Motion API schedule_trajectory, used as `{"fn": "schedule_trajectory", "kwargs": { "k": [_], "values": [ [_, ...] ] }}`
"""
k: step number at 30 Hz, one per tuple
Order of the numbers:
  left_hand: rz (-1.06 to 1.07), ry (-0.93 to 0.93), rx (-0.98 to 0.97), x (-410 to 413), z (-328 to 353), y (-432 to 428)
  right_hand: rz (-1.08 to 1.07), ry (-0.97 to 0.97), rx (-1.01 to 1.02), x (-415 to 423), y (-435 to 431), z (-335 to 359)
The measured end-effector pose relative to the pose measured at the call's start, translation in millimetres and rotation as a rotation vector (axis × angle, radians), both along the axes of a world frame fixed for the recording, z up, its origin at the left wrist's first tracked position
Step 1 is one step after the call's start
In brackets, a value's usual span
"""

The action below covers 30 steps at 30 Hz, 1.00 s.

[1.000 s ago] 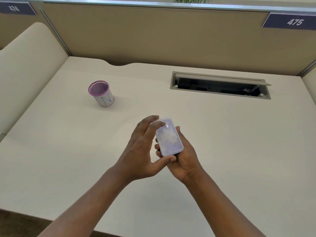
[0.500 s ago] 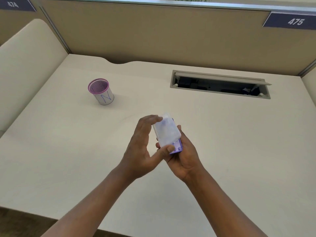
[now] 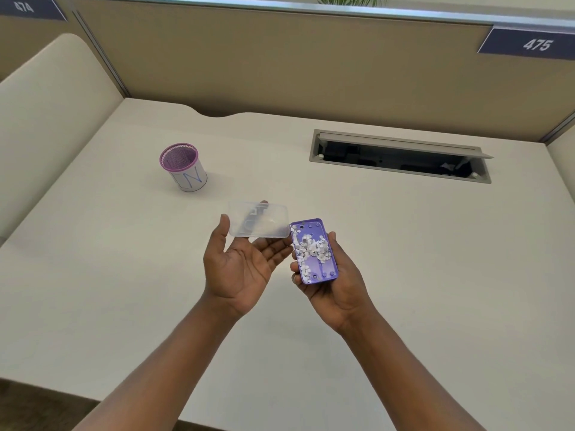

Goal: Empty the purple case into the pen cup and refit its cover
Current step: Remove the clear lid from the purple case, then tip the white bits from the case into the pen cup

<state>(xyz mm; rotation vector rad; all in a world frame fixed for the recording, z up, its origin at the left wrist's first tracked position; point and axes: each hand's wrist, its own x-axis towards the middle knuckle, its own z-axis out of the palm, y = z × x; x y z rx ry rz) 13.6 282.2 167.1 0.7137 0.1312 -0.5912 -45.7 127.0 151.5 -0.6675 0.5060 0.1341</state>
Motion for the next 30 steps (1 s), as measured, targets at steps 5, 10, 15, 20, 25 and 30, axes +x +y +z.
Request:
{"fn": "schedule_trajectory", "kwargs": {
  "k": [5,10,15,20,25,30],
  "values": [
    [-0.048,0.029,0.016,7.3,-26.2,8.2,-0.018,0.022,0.0,-3.6,-5.0,-3.7],
    [-0.017,0.053,0.367,13.9,-54.9,5.0,-0.025,0.046,0.027,-5.9,-9.8,-6.1],
    [-0.144,-0.108,0.862,27.2,-75.7,8.9,-0.009,0.07,0.023,-5.9,-12.6,-5.7],
    [-0.247,-0.202,1.225,40.5,-94.9,11.5,0.007,0.095,0.007,-2.8,-11.5,-5.2],
    [-0.27,-0.533,1.647,39.6,-105.9,10.6,0.018,0.105,-0.001,2.1,-8.5,-6.2],
    [-0.243,-0.581,1.754,35.8,-111.7,13.8,0.025,0.095,-0.012,6.8,-6.2,-7.4]
  ]
}}
